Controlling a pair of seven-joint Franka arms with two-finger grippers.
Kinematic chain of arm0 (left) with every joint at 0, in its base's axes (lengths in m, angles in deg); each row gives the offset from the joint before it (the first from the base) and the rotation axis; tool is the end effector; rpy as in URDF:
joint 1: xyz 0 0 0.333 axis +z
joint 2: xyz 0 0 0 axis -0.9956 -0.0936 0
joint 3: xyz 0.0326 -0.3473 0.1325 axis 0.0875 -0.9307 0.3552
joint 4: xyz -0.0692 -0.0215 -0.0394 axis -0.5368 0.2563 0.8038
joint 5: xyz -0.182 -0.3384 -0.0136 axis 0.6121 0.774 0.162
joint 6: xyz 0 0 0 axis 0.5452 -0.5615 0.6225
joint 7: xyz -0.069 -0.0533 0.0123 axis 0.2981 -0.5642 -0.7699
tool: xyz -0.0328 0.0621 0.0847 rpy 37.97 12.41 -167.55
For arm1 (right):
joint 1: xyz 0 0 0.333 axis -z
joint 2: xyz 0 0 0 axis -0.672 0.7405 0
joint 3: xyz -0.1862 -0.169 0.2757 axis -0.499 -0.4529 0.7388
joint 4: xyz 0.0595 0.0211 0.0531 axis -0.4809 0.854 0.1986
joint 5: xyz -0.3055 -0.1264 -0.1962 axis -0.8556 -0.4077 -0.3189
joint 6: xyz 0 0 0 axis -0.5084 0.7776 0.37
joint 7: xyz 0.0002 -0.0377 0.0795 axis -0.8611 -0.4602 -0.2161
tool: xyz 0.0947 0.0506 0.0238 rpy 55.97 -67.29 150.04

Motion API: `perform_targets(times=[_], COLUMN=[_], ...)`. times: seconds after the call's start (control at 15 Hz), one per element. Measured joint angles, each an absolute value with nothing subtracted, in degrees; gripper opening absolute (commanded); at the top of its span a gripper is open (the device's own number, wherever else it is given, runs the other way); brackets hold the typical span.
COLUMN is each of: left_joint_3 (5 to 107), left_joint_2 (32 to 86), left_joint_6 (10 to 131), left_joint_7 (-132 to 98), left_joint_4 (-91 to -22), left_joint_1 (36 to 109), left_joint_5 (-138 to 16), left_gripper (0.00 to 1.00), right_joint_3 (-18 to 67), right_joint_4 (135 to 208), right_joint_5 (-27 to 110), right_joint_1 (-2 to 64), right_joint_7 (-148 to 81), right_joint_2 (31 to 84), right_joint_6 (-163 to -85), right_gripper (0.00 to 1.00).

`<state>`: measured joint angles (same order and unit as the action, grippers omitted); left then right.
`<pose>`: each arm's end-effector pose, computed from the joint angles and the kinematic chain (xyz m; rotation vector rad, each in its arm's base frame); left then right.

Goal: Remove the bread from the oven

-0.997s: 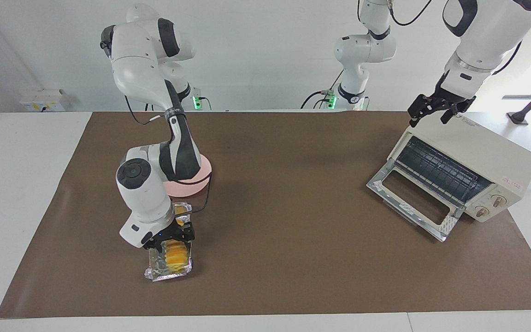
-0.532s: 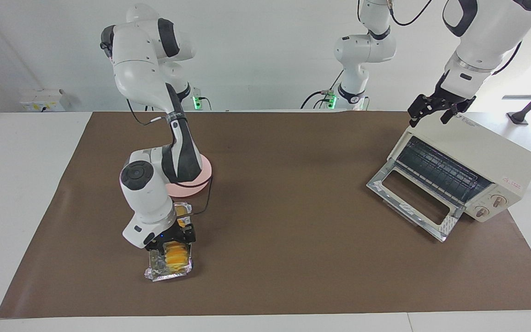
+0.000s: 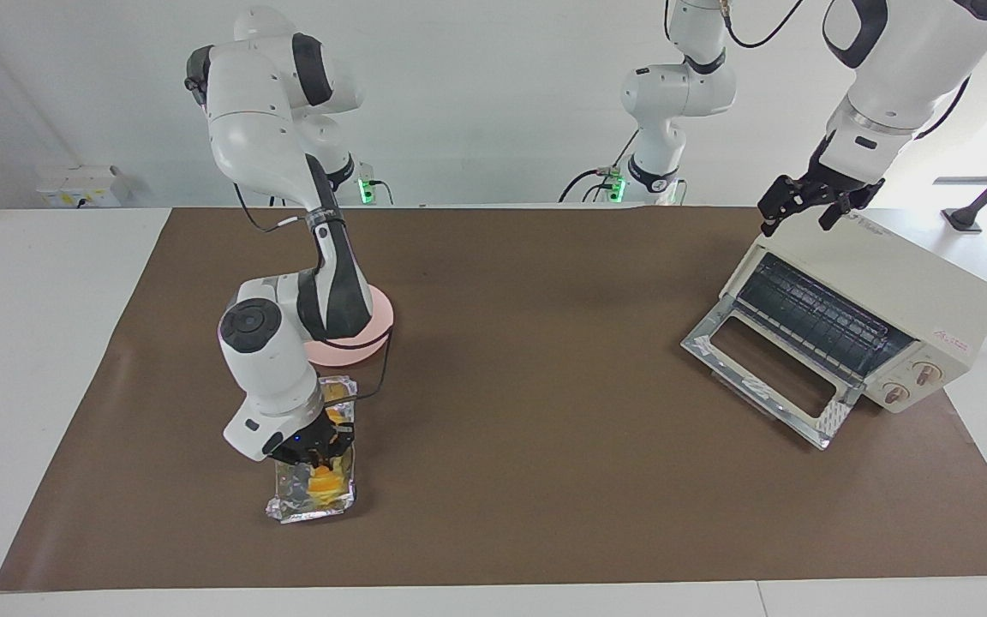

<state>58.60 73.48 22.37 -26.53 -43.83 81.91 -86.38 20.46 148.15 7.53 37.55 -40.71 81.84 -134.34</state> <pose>0.5160 -0.0311 0.6676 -3.1361 -0.0665 0.0519 0.7646 0.0941 0.3581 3.1187 0.2630 0.2218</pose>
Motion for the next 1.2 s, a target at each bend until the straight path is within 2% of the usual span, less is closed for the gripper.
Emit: perform_targets(times=[0.33,0.73,0.86,1.0,1.2], left_joint_3=[58.6,58.6,58.6,58.6,58.6], left_joint_2=[73.5,73.5,73.5,73.5,73.5], left_joint_6=[22.4,22.4,22.4,22.4,22.4], left_joint_7=[-26.5,-26.5,-26.5,-26.5,-26.5], left_joint_4=[-43.8,-43.8,-43.8,-43.8,-43.8], left_joint_1=[81.9,81.9,81.9,81.9,81.9], left_joint_5=[-86.4,-86.4,-86.4,-86.4,-86.4], left_gripper=[1.0,1.0,1.0,1.0,1.0], right_joint_3=[20.4,20.7,20.9,21.1,21.4], right_joint_4=[146.2,146.8,151.0,158.3,171.1], right_joint_5=[7.4,7.4,7.5,7.6,8.6], right_joint_1=[37.9,37.1,37.1,37.1,37.0], right_joint_7=[-39.8,-40.0,-40.9,-42.4,-43.7], right_joint_2=[78.6,70.0,65.1,59.3,51.4], right_joint_6=[-125.3,-112.2,-110.2,-110.9,-117.0], right_gripper=[0.0,0.0,0.0,0.0,0.0])
